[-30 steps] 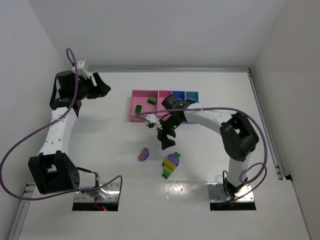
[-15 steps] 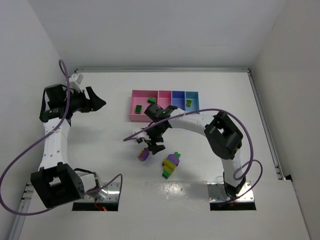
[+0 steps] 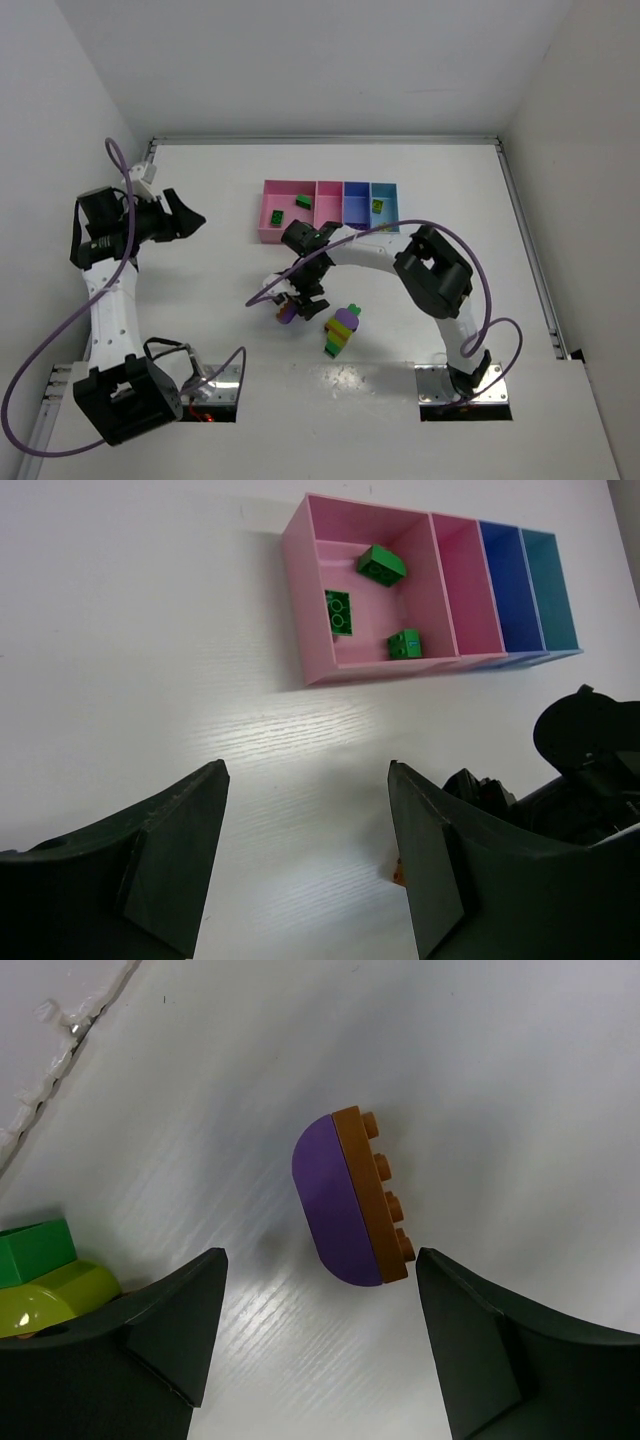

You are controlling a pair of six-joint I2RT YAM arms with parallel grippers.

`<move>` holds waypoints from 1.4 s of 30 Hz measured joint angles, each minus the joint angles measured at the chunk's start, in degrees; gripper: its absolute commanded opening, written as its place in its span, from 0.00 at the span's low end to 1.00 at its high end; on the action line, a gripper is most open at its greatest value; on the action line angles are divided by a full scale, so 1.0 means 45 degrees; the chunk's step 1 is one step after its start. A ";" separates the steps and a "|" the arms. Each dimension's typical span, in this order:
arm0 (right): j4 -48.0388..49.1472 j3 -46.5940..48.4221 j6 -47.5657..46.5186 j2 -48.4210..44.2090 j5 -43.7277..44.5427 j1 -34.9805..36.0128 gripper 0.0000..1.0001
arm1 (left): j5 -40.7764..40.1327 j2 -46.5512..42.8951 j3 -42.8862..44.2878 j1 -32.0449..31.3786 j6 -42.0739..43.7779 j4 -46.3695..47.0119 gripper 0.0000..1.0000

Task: Sort the legos into containers by color

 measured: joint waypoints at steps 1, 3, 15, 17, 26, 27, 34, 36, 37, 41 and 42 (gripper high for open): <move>0.0005 0.0000 -0.0039 0.0019 0.0005 0.0010 0.77 | 0.0015 -0.0121 -0.0034 0.0005 0.0000 -0.0063 0.71; 0.0015 0.0000 -0.0053 0.0039 0.0024 0.0049 0.74 | 0.0044 -0.0340 -0.0107 0.0005 0.0034 -0.0189 0.71; 0.0753 0.0024 0.0044 0.0461 0.0476 0.0340 0.27 | 0.0078 -0.0670 -0.0729 0.0005 0.0087 -0.0578 0.68; 0.0981 0.0024 0.0311 0.0461 0.0539 0.0355 0.19 | 0.0165 -0.0602 -0.0835 0.0005 0.0063 -0.0593 0.68; 0.2487 -0.0860 0.2409 -0.0539 0.1316 -0.0019 0.02 | 0.2390 0.0219 -0.1472 -0.0073 -0.0321 -0.0379 0.65; 0.2686 -0.1273 0.2633 -0.1171 0.1569 -0.0180 0.02 | 0.2866 0.0602 -0.1481 -0.0204 -0.0369 -0.0296 0.65; 0.4716 -0.3599 0.2370 -0.6067 0.3298 -0.0758 0.01 | 0.5129 0.3570 -0.1049 -0.1841 -0.0495 -0.0005 0.64; 0.5119 -0.4017 0.1928 -0.6960 0.3439 -0.0748 0.01 | 0.5469 0.4265 -0.0597 -0.2467 -0.0471 -0.0078 0.62; 0.5353 -0.4250 0.1613 -0.7378 0.3478 -0.0748 0.01 | 0.5629 0.4653 -0.0199 -0.2914 -0.0427 -0.0083 0.61; 0.5761 -0.5027 0.0743 -0.8286 0.3453 -0.0748 0.01 | 0.6062 0.5819 0.1345 -0.4624 -0.0204 -0.0136 0.59; 0.5804 -0.5192 0.0563 -0.8412 0.3453 -0.0748 0.01 | 0.6135 0.6028 0.1651 -0.4969 -0.0107 -0.0199 0.59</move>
